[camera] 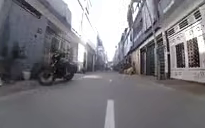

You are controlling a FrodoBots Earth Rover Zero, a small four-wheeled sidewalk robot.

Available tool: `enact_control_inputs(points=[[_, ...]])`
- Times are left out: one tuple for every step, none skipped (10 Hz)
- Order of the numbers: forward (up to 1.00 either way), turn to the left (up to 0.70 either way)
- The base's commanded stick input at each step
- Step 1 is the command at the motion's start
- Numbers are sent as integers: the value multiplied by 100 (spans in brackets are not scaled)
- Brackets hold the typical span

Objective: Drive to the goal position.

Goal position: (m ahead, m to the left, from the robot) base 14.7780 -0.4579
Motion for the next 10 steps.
enact_control_inputs(points=[[100, -15], [100, -27], [100, -27], [100, -27], [100, -27], [100, -27], [100, -27], [100, -10], [100, 0], [100, 0]])
